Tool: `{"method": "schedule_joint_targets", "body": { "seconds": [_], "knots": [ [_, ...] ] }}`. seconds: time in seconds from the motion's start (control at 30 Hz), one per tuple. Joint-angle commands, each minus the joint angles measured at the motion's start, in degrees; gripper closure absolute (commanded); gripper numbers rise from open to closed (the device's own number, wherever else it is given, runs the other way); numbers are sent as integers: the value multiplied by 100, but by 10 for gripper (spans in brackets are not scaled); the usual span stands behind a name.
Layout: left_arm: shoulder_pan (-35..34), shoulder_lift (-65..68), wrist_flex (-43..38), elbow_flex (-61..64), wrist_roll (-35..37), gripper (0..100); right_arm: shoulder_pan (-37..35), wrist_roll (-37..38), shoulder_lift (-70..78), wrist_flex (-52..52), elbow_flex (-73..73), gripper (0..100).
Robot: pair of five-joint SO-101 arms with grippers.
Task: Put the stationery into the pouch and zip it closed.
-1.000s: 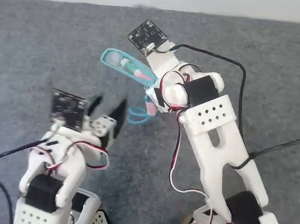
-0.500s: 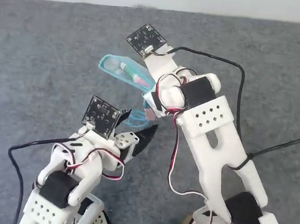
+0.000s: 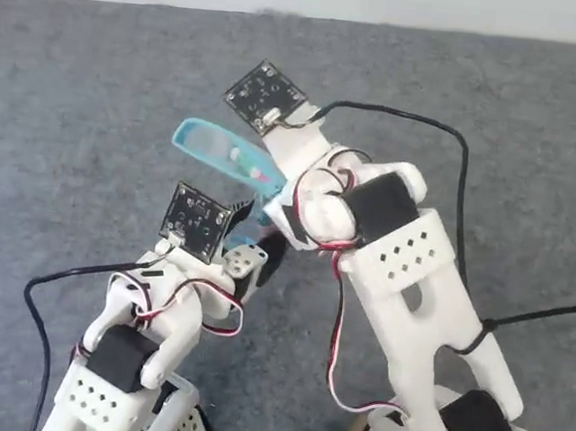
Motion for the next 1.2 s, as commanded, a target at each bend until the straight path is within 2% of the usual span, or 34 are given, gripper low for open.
{"method": "schedule_joint_targets", "body": {
  "seconds": [0.0, 0.07, 0.13, 0.27, 0.37, 0.5, 0.77, 1.17],
  "knots": [
    [-62, -97, -167, -57, -70, 947, 48, -18, -330, -66, -9, 992],
    [-70, -105, -141, -57, -79, 994, 136, 70, -330, -171, 167, 992],
    [-273, -114, -132, -57, -88, 987, 277, 114, -338, -365, 484, 992],
    [-1160, -114, -220, -101, -545, 988, 426, 123, -338, -831, 1204, 992],
    [-1767, -114, -624, 31, -563, 988, 409, 132, -382, -1068, 1556, 992],
    [-2180, -70, -941, 154, -440, 988, 426, 141, -338, -1130, 1688, 992],
    [-2224, -62, -932, 154, -422, 988, 593, 369, -382, -1446, 2268, 992],
    [-2224, -62, -932, 163, -413, 988, 2079, 993, -365, -1560, 2541, 992]
  ]
}}
